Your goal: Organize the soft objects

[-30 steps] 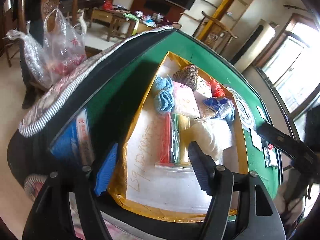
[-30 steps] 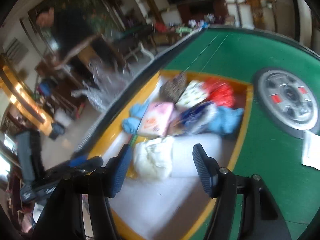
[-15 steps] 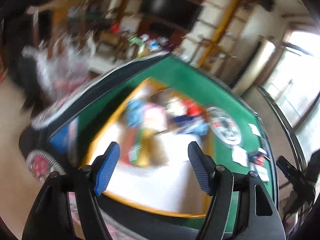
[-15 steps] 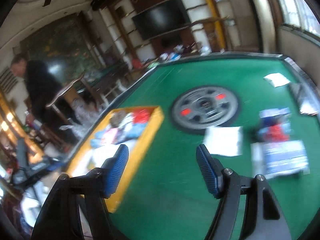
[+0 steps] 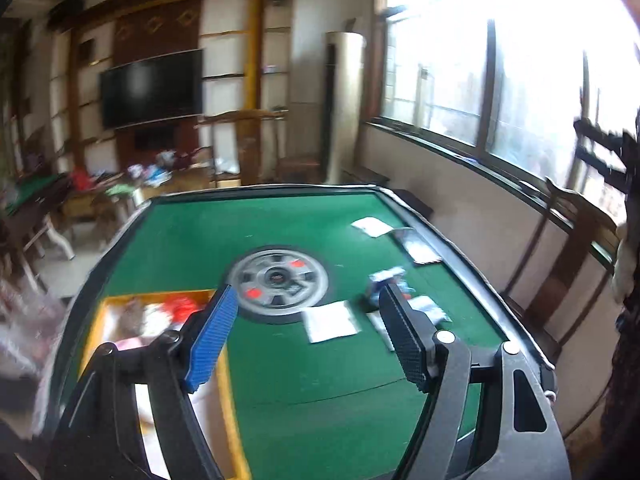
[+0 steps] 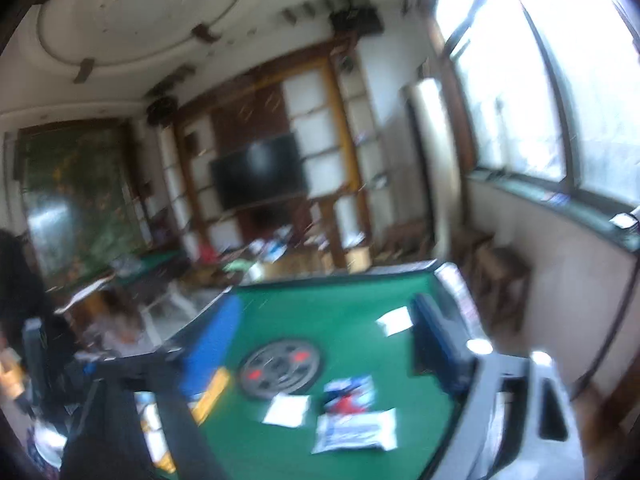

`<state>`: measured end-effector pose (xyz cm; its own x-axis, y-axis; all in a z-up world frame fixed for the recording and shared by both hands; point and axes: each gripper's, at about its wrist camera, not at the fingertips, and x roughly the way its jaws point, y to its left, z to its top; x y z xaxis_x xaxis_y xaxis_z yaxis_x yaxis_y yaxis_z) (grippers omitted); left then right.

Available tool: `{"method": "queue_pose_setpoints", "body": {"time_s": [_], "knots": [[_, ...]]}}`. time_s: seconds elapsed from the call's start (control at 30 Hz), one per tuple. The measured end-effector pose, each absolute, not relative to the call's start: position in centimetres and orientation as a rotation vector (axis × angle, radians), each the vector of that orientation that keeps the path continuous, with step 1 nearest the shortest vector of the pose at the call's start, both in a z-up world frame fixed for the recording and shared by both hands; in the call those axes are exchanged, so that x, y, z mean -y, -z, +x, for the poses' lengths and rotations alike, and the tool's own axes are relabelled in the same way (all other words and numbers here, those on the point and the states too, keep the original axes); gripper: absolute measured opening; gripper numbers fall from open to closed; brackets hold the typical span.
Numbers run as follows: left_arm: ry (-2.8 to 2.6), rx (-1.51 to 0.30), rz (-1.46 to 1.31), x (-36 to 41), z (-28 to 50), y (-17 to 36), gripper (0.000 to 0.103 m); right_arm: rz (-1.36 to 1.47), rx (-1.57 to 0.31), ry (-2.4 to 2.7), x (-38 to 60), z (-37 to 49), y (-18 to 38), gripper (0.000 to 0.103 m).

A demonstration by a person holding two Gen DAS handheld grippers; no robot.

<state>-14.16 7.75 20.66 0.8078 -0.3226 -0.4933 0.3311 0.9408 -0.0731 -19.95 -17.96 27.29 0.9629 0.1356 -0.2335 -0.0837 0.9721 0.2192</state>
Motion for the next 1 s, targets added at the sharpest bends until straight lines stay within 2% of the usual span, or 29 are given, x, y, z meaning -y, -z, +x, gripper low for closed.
{"method": "queue_pose_setpoints", "body": {"time_s": [0.3,0.47,0.63,0.7,0.77,0.87,1.0], "knots": [[0.431,-0.520,-0.138,-9.9,-16.1,-23.1,0.073,0.278,-0.220,0.020,21.5,-24.7,-28.8,0.090],[0.295,-0.424,-0.099,-13.0,-18.9,-27.0,0.073,0.274,-0.185,0.035,23.4,-26.9,-32.9,0.090],[-0.067,-0.286,0.144,-17.6,-20.0,-34.8,0.074,0.170,-0.205,0.190,25.1,-27.2,-40.2,0.090],[-0.240,-0.253,0.300,-17.9,-19.0,-37.1,0.082,0.117,-0.215,0.233,25.2,-26.9,-42.9,0.090],[-0.356,-0.230,0.402,-17.8,-17.5,-38.3,0.085,0.025,-0.283,0.310,25.1,-25.5,-45.8,0.090],[-0.249,-0.299,0.314,-18.3,-15.2,-37.3,0.085,-0.062,-0.399,0.437,24.8,-22.7,-46.4,0.091],[0.023,-0.494,0.166,-16.8,-10.9,-31.1,0.085,-0.027,-0.481,0.333,24.0,-18.8,-41.1,0.091]]}}
